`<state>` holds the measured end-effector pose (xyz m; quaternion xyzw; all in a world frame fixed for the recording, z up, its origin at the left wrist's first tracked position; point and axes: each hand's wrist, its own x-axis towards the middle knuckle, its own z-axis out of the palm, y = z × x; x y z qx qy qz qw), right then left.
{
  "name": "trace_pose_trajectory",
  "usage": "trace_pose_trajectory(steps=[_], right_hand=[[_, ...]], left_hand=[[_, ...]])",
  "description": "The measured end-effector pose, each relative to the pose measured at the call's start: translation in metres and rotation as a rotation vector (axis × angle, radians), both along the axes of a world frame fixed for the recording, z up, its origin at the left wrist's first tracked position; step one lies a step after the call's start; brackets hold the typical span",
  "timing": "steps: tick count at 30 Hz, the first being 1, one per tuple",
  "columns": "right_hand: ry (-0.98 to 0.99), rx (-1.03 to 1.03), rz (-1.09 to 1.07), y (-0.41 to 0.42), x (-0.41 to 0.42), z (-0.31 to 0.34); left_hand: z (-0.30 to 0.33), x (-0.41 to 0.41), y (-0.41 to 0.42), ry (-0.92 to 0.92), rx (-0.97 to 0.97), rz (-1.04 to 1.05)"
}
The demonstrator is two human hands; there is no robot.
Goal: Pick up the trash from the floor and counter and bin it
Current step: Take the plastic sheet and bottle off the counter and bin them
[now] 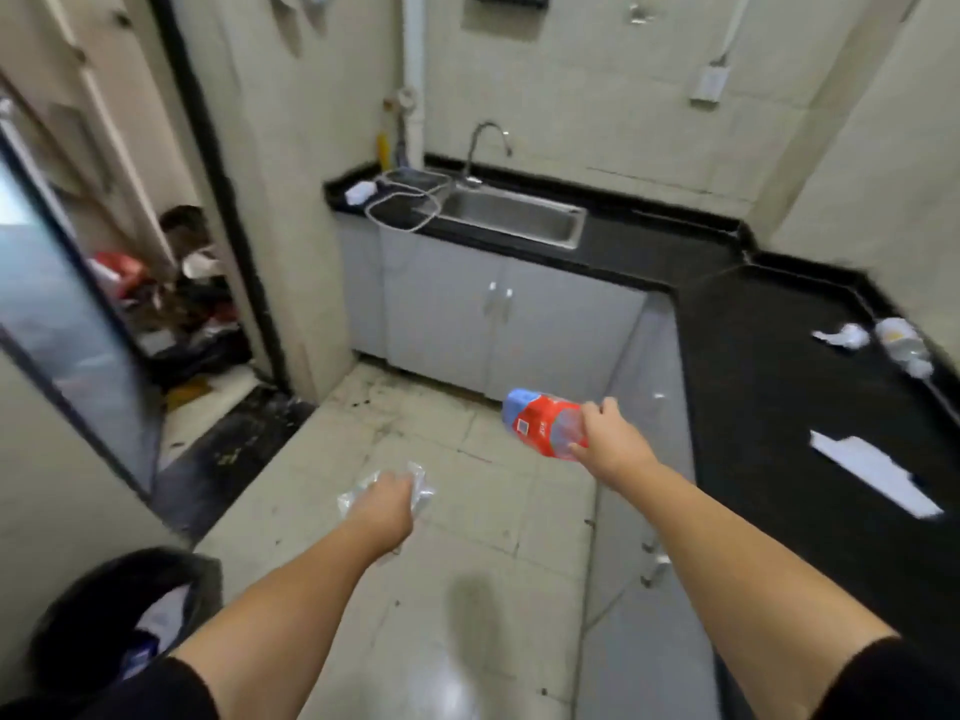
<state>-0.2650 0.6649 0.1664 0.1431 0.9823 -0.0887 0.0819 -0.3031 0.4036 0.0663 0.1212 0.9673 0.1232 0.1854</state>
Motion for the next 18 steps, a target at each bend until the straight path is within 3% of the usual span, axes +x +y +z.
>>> trace_pose_trajectory(steps=[6,9,13,18], right_hand=[[-0.113,-0.039,0.304,-0.171,-0.054,-0.036],[-0.181,-0.060,0.367,-0.257,-0.071,-0.060],[-0.259,-0.081,0.409,-0.362,-0.073,-0.095],[-0.352,-0.056,0.543,-0.465,-0.070,-0.130]], left_hand=[[-0.026,0.034,-0.188,-0.085,-0.087,0.287],[-0.037,0.063,-0.261,-0.161,-0.127,0.401],[-0.054,0.097,-0.362,-0.249,-0.007,0.563],[-0.095,0.122,-0.463,-0.367,-0.091,0.703]])
